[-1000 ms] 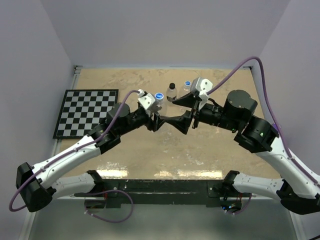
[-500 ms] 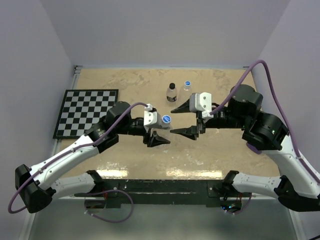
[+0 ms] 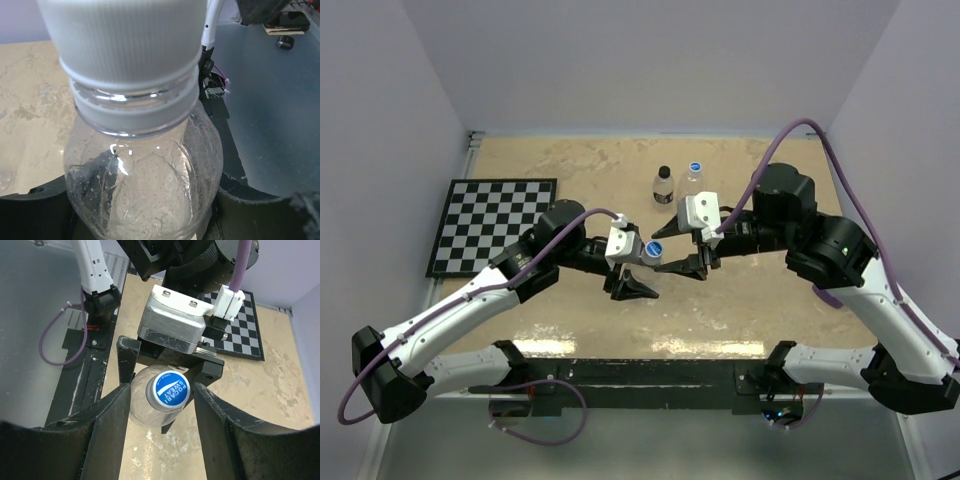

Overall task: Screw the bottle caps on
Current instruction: Screw the bottle cap onto the plastic bottle.

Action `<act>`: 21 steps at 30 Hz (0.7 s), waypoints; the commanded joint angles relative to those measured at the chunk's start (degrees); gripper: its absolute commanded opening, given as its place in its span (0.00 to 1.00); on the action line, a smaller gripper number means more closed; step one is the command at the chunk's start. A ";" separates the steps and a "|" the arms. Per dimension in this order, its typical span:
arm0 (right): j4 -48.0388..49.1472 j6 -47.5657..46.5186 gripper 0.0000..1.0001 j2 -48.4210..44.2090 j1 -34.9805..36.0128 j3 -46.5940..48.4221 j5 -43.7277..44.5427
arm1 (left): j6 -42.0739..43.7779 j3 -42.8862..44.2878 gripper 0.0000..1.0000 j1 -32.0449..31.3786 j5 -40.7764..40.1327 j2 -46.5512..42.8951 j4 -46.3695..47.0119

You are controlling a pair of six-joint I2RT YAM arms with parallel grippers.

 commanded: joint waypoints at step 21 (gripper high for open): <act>-2.67 -1.03 0.24 3.32 -0.14 2.86 -2.95 | 2.46 3.96 0.00 0.25 1.86 -0.38 -0.90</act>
